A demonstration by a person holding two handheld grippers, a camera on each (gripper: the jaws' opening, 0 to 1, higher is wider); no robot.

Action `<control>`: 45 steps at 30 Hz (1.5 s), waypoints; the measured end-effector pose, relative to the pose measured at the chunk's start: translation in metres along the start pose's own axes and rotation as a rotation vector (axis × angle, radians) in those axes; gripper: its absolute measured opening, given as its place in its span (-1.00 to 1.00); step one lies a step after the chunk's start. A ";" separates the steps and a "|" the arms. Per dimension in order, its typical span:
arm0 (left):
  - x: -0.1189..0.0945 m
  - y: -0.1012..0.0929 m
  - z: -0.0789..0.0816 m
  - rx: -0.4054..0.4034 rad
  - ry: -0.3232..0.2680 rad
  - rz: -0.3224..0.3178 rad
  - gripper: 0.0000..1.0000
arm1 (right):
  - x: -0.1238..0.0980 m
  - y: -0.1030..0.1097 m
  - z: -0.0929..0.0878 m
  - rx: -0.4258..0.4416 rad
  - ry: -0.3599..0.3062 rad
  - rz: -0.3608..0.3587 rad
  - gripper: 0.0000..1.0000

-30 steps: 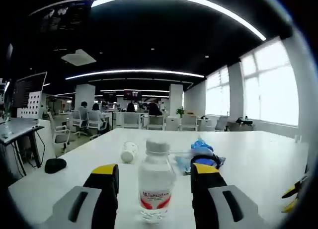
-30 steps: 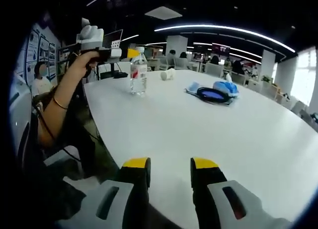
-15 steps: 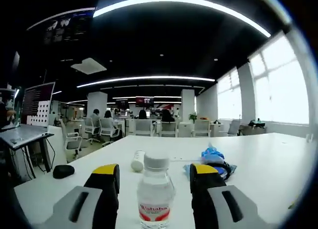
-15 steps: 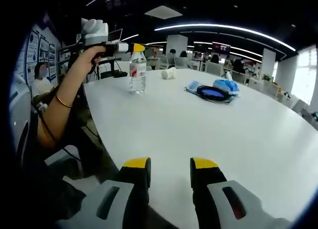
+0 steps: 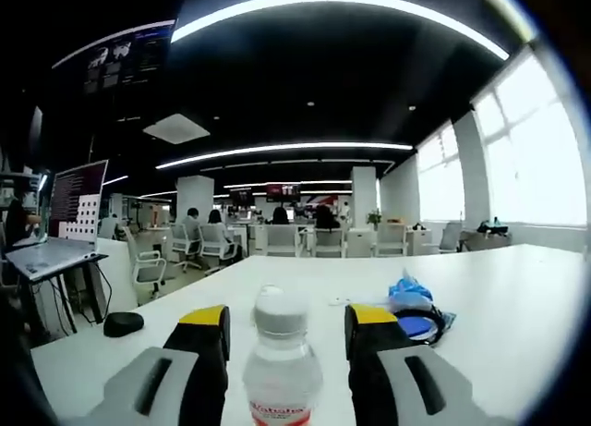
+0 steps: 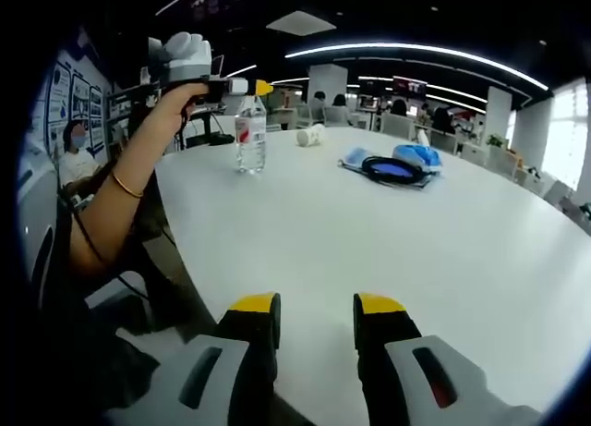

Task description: Arrange the tabletop items into an orderly group along one side of the table until the central work area is clear of visible clutter.

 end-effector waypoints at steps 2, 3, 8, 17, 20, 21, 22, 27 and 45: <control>0.002 0.000 -0.001 0.012 0.010 0.017 -0.24 | -0.001 -0.005 -0.001 0.012 0.000 -0.014 -0.41; 0.002 0.000 -0.001 0.014 0.007 0.021 -0.28 | -0.001 -0.006 -0.001 0.014 -0.001 -0.017 -0.41; 0.008 0.002 -0.003 0.028 0.027 0.017 -0.52 | -0.001 -0.009 -0.002 0.021 0.002 -0.022 -0.41; 0.011 0.003 -0.007 0.000 0.022 0.002 -0.55 | 0.004 -0.014 -0.004 0.030 0.020 -0.021 -0.42; 0.011 0.003 -0.006 0.012 0.030 -0.002 -0.55 | 0.006 -0.014 -0.004 0.028 0.024 -0.016 -0.42; 0.011 0.004 -0.006 0.012 0.030 -0.003 -0.56 | 0.007 -0.014 -0.004 0.028 0.024 -0.015 -0.42; 0.011 0.004 -0.006 0.012 0.030 -0.004 -0.56 | 0.007 -0.014 -0.004 0.028 0.024 -0.015 -0.42; 0.012 0.005 -0.006 0.016 0.027 -0.016 -0.56 | 0.008 -0.014 -0.004 0.030 0.024 -0.014 -0.42; 0.039 0.015 0.008 0.063 -0.002 -0.166 -0.57 | 0.013 -0.014 0.003 0.028 0.038 -0.041 -0.42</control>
Point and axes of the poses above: the point that each gripper's makers call its tool centre point, and the gripper's own axes: x roughly forward along the fingers, y roughly to its left, z roughly out of its top, the point moved 10 cm from there along -x, roughly backward along the fingers, and after that the axes turned 1 degree about z, right-handed, at the moved point
